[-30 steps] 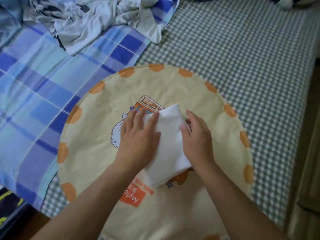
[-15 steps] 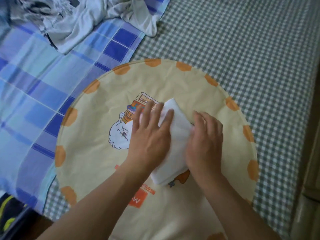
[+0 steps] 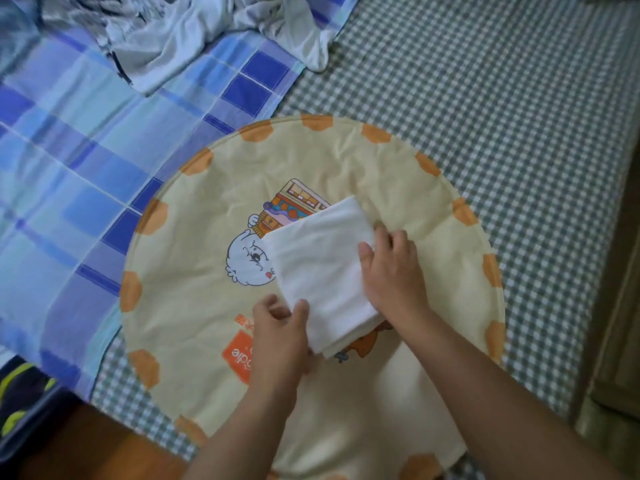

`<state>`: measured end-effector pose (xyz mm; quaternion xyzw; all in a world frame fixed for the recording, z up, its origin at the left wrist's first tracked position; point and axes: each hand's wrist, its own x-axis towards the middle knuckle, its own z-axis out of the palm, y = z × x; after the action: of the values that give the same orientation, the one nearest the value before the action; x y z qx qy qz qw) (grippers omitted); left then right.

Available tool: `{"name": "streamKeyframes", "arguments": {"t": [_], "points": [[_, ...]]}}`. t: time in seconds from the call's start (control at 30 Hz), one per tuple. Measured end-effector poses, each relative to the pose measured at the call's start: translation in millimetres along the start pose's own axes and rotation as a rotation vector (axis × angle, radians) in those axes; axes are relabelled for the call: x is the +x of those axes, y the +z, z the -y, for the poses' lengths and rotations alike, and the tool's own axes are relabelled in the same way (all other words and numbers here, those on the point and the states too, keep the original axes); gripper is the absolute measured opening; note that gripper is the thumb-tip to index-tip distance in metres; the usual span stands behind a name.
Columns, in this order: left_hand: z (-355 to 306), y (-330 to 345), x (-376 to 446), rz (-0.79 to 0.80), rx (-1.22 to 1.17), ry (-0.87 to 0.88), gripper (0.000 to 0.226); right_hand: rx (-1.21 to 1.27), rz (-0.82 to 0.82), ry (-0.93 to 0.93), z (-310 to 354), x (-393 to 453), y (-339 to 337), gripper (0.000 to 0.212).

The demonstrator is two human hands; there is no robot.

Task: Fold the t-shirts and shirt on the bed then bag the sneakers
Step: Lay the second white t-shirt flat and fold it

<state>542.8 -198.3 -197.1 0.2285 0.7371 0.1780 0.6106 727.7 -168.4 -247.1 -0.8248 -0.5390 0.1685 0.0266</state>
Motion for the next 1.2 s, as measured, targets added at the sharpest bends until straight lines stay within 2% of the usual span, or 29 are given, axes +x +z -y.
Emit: {"name": "streamKeyframes", "arguments": {"t": [0.07,0.13,0.17,0.23,0.27,0.3,0.33,0.37,0.43,0.47,0.5,0.53,0.57,0.67,0.73,0.8,0.87,0.9,0.93,1.0,1.07,1.13,1.2], "points": [[-11,-9,-4,0.140,0.015,-0.059,0.027,0.172,0.138,0.213,9,-18,-8,0.051],[-23,-32,0,0.165,0.070,0.022,0.019,0.473,0.204,0.413,24,-43,-9,0.042],[-28,-51,7,0.110,0.082,0.091,0.022,0.657,0.242,0.493,37,-60,-10,0.040],[-39,-100,21,-0.110,0.096,0.243,0.036,1.041,0.406,0.601,67,-97,-9,0.042],[-41,-124,26,-0.209,0.127,0.308,0.042,1.158,0.534,0.627,80,-113,-10,0.048],[-41,-144,29,-0.278,0.221,0.356,0.048,1.173,0.597,0.618,88,-128,-11,0.059],[-37,-158,32,-0.311,0.358,0.391,0.053,1.069,0.547,0.546,94,-139,-14,0.070],[-31,-164,34,-0.305,0.500,0.437,0.059,0.867,0.366,0.452,98,-141,-18,0.074],[-11,-154,31,-0.275,0.674,0.482,0.071,0.513,-0.103,0.150,107,-128,-25,0.063],[-1,-145,27,-0.300,0.690,0.479,0.073,0.411,-0.223,-0.033,118,-118,-29,0.056],[5,-136,21,-0.355,0.662,0.480,0.074,0.333,-0.247,-0.188,129,-105,-27,0.053],[11,-130,18,-0.434,0.580,0.471,0.073,0.281,-0.210,-0.284,141,-92,-23,0.053],[12,-128,15,-0.502,0.448,0.441,0.071,0.261,-0.133,-0.300,150,-79,-19,0.053],[3,-138,20,-0.521,0.015,0.273,0.048,0.329,0.225,-0.020,162,-46,-13,0.054],[-8,-150,27,-0.434,-0.050,0.213,0.036,0.385,0.341,0.100,159,-36,-11,0.051],[-21,-160,33,-0.388,-0.011,0.266,0.025,0.441,0.341,0.113,157,-36,-10,0.041],[-31,-166,39,-0.394,0.058,0.341,0.008,0.496,0.282,0.096,155,-38,-3,0.022],[-33,-168,41,-0.396,0.081,0.355,0.006,0.527,0.236,0.080,153,-41,1,0.013],[-33,-169,42,-0.397,0.086,0.348,0.014,0.553,0.189,0.063,150,-45,5,0.009],[-30,-168,43,-0.389,0.055,0.279,0.025,0.566,0.114,0.022,146,-54,13,0.013],[-28,-163,40,-0.443,0.056,0.251,0.024,0.547,0.072,0.001,143,-62,19,0.017],[-33,-157,36,-0.535,0.065,0.286,0.019,0.517,0.050,0.001,145,-62,19,0.018],[-41,-153,35,-0.549,0.098,0.328,0.020,0.437,0.025,-0.035,147,-61,17,0.021]]}}
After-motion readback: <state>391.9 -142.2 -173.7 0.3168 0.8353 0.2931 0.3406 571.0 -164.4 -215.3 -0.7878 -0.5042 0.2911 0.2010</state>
